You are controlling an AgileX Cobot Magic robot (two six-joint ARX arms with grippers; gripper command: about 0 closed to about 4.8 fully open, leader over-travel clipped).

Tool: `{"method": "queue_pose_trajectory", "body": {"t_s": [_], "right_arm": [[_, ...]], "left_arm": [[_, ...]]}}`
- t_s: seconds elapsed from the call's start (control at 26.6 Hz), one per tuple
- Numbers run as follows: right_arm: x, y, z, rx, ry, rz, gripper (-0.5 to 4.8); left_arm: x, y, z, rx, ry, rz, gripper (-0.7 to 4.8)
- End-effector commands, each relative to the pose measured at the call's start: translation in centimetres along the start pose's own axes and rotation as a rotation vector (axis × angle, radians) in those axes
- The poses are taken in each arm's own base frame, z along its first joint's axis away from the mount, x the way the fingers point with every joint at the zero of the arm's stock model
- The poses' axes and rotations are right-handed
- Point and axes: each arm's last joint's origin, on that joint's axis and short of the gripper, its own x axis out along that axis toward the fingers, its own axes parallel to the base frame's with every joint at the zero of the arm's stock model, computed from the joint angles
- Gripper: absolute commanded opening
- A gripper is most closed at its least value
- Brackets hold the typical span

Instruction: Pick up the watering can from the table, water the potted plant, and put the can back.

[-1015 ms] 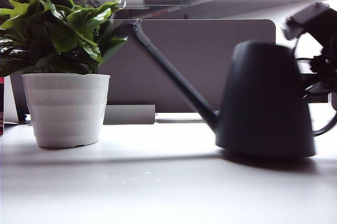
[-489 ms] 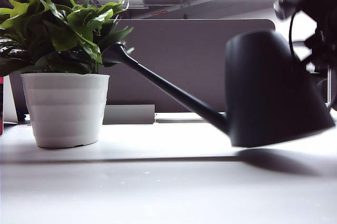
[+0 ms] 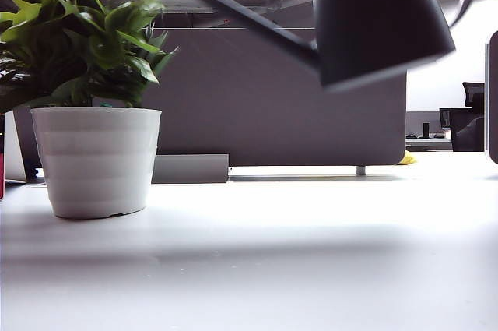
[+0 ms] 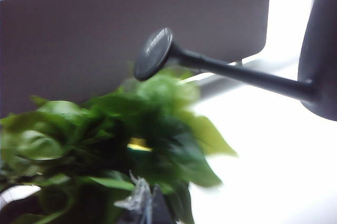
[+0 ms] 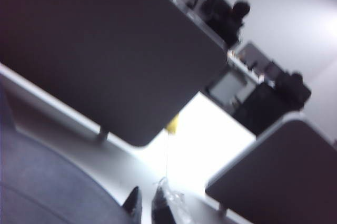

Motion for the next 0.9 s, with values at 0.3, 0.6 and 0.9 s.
{"method": "queue_pose_trajectory", "body": {"t_s": [0.3,0.6,0.9], "right_arm": [[0.8,-5.5,4.7,0.001,-0.247,-0.096,-0.01],[5.5,-6.1,7.1,-0.120,-0.253,-0.058,-0.01],[9.6,-6.3,9.1,-0.218,-0.297,-0.051,-0.01]], "left_arm": [[1.1,1.5,0.2,-0.012,-0.018,-0.115,-0.06],[4.2,4.4,-1.1,-0.072,0.069,-0.094,-0.06],[6.6,5.8,-2.4,-0.101,0.152,-0.055,-0.06]]}}
